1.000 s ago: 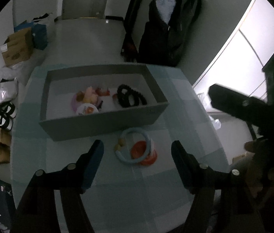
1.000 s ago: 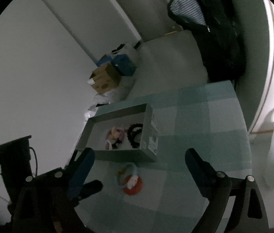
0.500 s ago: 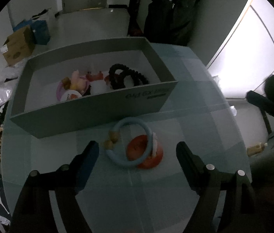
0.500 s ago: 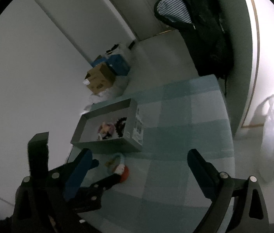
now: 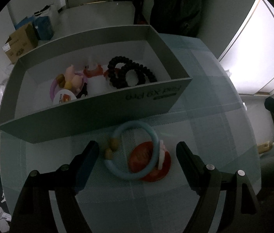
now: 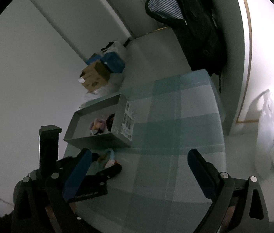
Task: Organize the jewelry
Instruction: 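Move the left tool to the blue ring toy and grasp it, then grasp the red round disc with the right tool while the left tool holds the blue ring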
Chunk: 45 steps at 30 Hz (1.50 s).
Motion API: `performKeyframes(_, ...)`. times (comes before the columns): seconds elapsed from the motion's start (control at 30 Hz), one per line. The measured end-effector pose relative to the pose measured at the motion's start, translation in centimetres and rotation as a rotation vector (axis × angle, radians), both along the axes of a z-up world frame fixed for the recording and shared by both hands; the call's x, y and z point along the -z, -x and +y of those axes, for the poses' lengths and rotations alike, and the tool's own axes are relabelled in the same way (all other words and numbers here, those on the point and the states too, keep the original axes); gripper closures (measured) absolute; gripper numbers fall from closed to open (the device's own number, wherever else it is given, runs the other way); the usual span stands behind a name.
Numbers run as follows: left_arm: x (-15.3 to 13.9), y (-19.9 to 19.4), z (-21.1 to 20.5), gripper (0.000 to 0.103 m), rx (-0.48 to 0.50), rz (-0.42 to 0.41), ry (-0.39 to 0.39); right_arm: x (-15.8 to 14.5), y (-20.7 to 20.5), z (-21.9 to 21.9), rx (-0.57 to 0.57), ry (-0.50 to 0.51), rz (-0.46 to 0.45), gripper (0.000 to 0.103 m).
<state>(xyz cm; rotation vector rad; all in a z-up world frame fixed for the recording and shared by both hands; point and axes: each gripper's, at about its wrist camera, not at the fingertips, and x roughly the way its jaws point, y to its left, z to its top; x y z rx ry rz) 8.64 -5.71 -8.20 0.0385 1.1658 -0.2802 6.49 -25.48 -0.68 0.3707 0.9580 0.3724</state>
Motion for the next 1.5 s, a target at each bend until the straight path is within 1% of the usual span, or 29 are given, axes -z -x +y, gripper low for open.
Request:
performKeyframes(0.13, 0.1, 0.0, 0.0, 0.026, 0.006, -0.001, -0.005, -0.1, 0.0, 0.2, -0.002, 0.018, -0.004, 0.003)
performKeyframes(0.2, 0.1, -0.2, -0.3, 0.028, 0.005, -0.005, -0.019, -0.4, 0.1, 0.3, -0.005, 0.043, -0.014, 0.003)
performKeyframes(0.3, 0.2, -0.2, -0.5, 0.035, 0.004, -0.014, -0.045, -0.7, 0.2, 0.0, 0.003, 0.056, -0.026, 0.003)
performKeyframes(0.37, 0.1, -0.3, -0.3, 0.047, -0.003, -0.018, -0.049, -0.6, 0.1, -0.3, 0.010, 0.051, -0.019, 0.003)
performKeyframes(0.5, 0.0, -0.4, 0.2, 0.047, -0.014, -0.009, -0.021, -0.6, 0.1, -0.5, 0.015, 0.049, -0.011, 0.003)
performKeyframes(0.7, -0.2, -0.2, 0.6, 0.047, -0.009, -0.007, -0.023, -0.3, 0.3, -0.6, 0.013, 0.058, -0.007, 0.003)
performKeyframes(0.87, -0.5, 0.4, 1.9, 0.047, -0.026, -0.003, 0.002, 0.4, 0.4, -0.7, 0.008, 0.061, 0.014, 0.003)
performKeyframes(1.0, -1.3, 1.0, 2.6, 0.047, -0.027, -0.027, 0.018, 0.9, 0.5, -0.5, 0.003, 0.045, 0.037, 0.003)
performKeyframes(1.2, -2.9, 1.6, 3.7, 0.047, -0.034, -0.062, 0.064, 2.1, 0.2, 1.2, -0.040, 0.058, 0.064, 0.003)
performKeyframes(1.4, -4.4, 1.7, 5.0, 0.047, -0.057, -0.102, 0.120, 3.0, 0.2, 3.7, -0.101, 0.090, 0.076, 0.004)
performKeyframes(1.5, -5.3, 1.9, 5.8, 0.047, -0.071, -0.137, 0.123, 3.3, 0.4, 5.4, -0.146, 0.109, 0.068, 0.004)
